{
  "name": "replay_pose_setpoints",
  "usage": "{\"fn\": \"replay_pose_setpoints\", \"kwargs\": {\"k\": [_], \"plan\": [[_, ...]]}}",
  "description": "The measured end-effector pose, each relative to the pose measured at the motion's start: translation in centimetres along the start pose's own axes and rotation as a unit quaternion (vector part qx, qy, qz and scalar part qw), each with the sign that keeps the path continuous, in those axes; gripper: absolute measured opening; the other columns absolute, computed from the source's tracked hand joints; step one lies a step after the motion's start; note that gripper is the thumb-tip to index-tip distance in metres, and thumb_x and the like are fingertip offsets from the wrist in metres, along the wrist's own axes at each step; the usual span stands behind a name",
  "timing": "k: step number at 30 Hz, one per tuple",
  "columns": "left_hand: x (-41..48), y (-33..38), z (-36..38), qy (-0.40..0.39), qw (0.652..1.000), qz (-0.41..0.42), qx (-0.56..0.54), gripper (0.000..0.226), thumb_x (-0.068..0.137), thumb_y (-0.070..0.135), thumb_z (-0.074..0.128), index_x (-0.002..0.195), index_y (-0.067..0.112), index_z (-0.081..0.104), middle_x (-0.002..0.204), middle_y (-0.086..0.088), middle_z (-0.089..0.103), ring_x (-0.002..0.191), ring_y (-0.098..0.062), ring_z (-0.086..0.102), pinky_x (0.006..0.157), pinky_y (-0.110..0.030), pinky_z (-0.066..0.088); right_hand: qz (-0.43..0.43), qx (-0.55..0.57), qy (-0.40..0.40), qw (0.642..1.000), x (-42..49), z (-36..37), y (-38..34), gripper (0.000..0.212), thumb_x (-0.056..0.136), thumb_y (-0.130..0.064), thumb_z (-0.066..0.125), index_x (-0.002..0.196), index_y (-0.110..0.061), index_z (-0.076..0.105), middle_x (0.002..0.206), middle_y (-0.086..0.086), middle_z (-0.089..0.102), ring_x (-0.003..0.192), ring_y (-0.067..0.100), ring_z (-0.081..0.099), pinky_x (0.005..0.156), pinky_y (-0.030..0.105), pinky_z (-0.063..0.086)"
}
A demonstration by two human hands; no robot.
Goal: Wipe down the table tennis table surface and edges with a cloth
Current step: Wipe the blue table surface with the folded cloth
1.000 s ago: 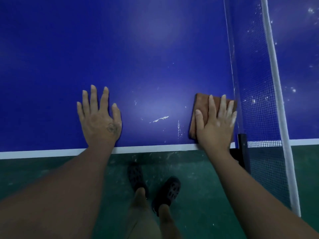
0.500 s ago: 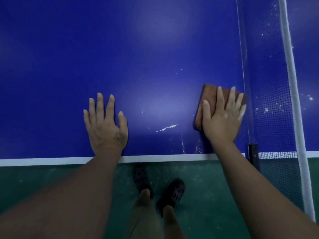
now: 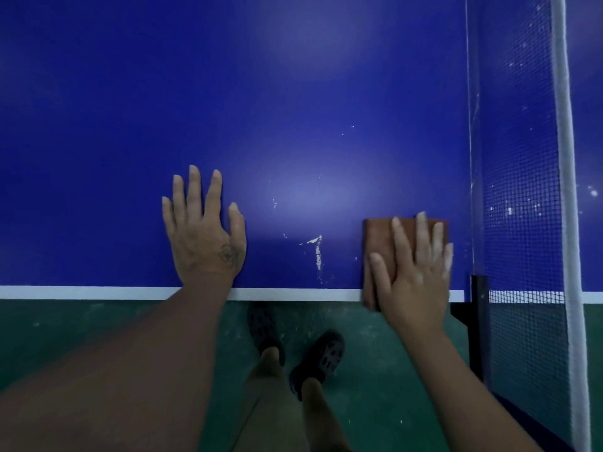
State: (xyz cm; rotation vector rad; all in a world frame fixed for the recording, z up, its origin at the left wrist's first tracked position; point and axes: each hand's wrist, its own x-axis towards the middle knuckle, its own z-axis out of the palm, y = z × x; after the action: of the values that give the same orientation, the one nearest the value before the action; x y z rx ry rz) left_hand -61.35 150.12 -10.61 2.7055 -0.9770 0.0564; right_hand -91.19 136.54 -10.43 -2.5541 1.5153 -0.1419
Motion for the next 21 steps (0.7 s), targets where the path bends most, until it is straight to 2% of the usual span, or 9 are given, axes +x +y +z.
{"fn": "replay_pose_setpoints", "kwargs": {"k": [2,4,8,11,15,18,21], "plan": [[0.0,-0.1,0.0,-0.002,1.0,-0.002,0.002,0.06,0.114,0.045,0.04,0.17,0.026,0.035,0.182,-0.003,0.02,0.17,-0.026,0.011,0.138,-0.052,0.009,0.072,-0.003,0.001,0.997,2.0,0.0,-0.6,0.069,0.11,-0.062,0.034,0.168,-0.027,0.032,0.181,0.006,0.01,0.167,0.032,0.003,0.133,0.061,0.009],[0.0,-0.1,0.0,-0.004,1.0,-0.002,-0.001,0.06,0.114,0.045,0.04,0.171,0.026,0.035,0.182,-0.003,0.02,0.17,-0.026,0.01,0.137,-0.053,0.009,0.091,0.002,0.003,0.996,1.8,0.3,-1.8,0.069,0.11,-0.06,0.035,0.169,-0.025,0.031,0.18,0.009,0.009,0.167,0.034,0.003,0.133,0.062,0.008],[0.1,-0.1,0.0,0.001,1.0,-0.001,0.0,0.06,0.113,0.045,0.041,0.17,0.026,0.036,0.182,-0.003,0.021,0.17,-0.026,0.012,0.137,-0.053,0.01,-0.022,0.015,-0.017,1.0,-3.7,0.9,-3.3,0.067,0.109,-0.058,0.043,0.168,-0.027,0.034,0.18,0.007,0.01,0.167,0.036,0.005,0.134,0.059,0.007],[0.1,-0.2,0.0,-0.002,1.0,-0.002,0.004,0.061,0.113,0.045,0.041,0.17,0.027,0.034,0.182,-0.003,0.02,0.17,-0.026,0.011,0.137,-0.053,0.01,-0.04,0.034,-0.039,0.998,-5.4,0.6,-3.2,0.067,0.108,-0.059,0.046,0.167,-0.029,0.037,0.18,0.004,0.011,0.167,0.034,0.006,0.133,0.061,0.009],[0.1,-0.2,-0.1,-0.005,1.0,-0.004,-0.001,0.061,0.113,0.045,0.041,0.17,0.027,0.035,0.182,-0.003,0.02,0.17,-0.026,0.011,0.137,-0.054,0.01,0.02,0.023,-0.014,0.999,1.4,0.3,-3.1,0.066,0.108,-0.059,0.044,0.165,-0.027,0.04,0.18,0.007,0.015,0.167,0.034,0.007,0.134,0.059,0.007],[0.1,-0.1,-0.1,-0.007,1.0,-0.005,-0.002,0.061,0.113,0.045,0.041,0.17,0.026,0.035,0.182,-0.004,0.02,0.17,-0.026,0.011,0.137,-0.053,0.01,0.075,0.022,0.009,0.997,9.0,-0.1,-3.7,0.068,0.11,-0.062,0.036,0.168,-0.027,0.033,0.18,0.011,0.013,0.167,0.036,0.004,0.133,0.061,0.005],[0.2,-0.1,-0.2,-0.009,1.0,-0.005,-0.005,0.061,0.112,0.044,0.041,0.17,0.026,0.036,0.182,-0.004,0.02,0.17,-0.026,0.01,0.137,-0.053,0.009,0.091,0.02,0.011,0.996,15.6,0.0,-5.5,0.07,0.109,-0.063,0.033,0.17,-0.03,0.028,0.18,0.011,0.01,0.167,0.037,0.002,0.133,0.059,0.001]]}}
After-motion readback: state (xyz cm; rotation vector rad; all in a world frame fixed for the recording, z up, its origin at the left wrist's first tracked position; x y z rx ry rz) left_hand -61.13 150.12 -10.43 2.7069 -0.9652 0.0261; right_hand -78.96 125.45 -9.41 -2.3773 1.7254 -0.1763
